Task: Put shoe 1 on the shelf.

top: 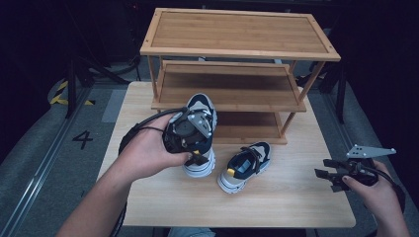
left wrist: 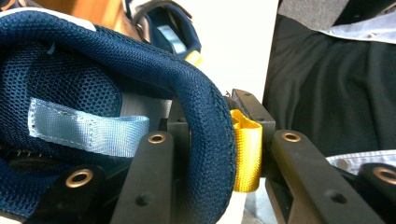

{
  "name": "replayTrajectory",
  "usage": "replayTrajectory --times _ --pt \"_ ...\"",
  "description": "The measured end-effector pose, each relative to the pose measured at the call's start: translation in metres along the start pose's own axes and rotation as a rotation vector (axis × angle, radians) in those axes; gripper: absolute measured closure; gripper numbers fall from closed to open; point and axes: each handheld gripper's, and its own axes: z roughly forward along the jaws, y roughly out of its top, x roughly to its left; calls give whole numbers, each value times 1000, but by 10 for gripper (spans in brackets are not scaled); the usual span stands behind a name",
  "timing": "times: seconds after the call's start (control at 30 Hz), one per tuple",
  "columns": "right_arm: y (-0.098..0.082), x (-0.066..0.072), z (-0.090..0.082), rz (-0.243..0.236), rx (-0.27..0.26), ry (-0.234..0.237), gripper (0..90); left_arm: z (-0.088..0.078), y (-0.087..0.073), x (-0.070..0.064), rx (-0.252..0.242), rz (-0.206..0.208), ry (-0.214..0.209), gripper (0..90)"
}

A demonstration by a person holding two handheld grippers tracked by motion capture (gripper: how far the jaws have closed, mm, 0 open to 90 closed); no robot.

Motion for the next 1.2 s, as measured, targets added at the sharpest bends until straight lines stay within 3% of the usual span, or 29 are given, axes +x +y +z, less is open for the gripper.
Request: replayTrajectory --times 0.13,0.27,0.73,0.9,1.2 --pt "-3 0 -3 6 -2 -7 440 -4 10 9 0 25 14 711" --pt "-6 0 -6 13 -2 -17 440 -4 17 15 -24 25 25 711" --pt "-20 3 -18 38 2 -41 439 -4 45 63 -37 41 59 711" --pt "-22 2 -18 43 4 -41 438 1 54 78 -46 30 47 711" --pt "-25 2 -16 38 3 -36 435 15 69 108 -61 61 62 706"
